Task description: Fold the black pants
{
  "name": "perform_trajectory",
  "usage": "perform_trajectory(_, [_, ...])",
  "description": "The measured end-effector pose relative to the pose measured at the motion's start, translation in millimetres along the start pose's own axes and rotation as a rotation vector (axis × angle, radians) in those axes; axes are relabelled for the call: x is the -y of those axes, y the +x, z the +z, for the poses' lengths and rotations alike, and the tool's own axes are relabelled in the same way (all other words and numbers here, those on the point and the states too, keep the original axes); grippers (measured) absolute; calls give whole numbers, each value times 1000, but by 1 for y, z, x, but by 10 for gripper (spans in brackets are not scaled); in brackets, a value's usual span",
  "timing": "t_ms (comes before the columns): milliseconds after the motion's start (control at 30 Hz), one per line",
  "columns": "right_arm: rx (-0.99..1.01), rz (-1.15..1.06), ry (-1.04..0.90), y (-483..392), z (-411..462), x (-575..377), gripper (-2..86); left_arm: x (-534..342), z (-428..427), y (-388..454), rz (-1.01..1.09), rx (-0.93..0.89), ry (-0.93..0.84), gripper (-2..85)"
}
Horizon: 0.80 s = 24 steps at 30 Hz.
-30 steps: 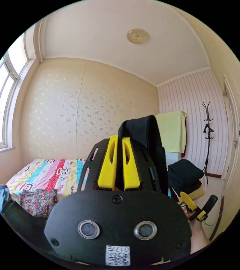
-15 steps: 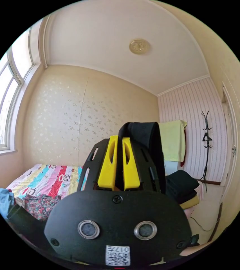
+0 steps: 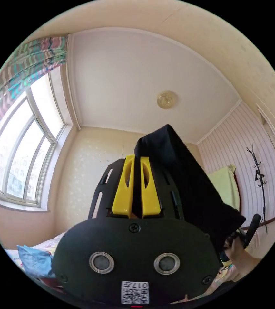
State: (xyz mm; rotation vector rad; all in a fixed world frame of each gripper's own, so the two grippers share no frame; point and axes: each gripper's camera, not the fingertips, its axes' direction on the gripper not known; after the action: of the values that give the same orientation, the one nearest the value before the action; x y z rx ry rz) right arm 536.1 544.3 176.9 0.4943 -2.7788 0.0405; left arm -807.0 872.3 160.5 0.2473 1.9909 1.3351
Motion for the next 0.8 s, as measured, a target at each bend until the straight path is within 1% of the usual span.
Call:
perform_trajectory(100, [23, -134, 31, -14, 9, 95, 31, 70, -19, 3, 73, 60, 102, 35])
perform_trajectory(200, [18, -208, 25, -35, 19, 182, 30, 134, -24, 8, 157, 99, 189, 37])
perform_trajectory(333, [-54, -323, 15, -69, 33, 287, 26, 211, -15, 11, 205, 142, 233, 39])
perform_trajectory(433, [-96, -378, -57, -88, 50, 351, 24, 268, -1, 9, 224, 137, 250, 42])
perform_trajectory(500, [-102, -407, -88, -96, 59, 378, 23, 303, 17, 1, 210, 138, 231, 44])
perform_trajectory(633, [-147, -456, -151, -107, 92, 405, 20, 329, 54, -14, 162, 106, 203, 47])
perform_trajectory(733, [-127, -465, -199, -85, 140, 385, 20, 323, 102, -27, 115, 82, 192, 47])
perform_trajectory(800, [-106, -413, -255, -56, 181, 357, 21, 301, 165, -38, 85, 78, 135, 47])
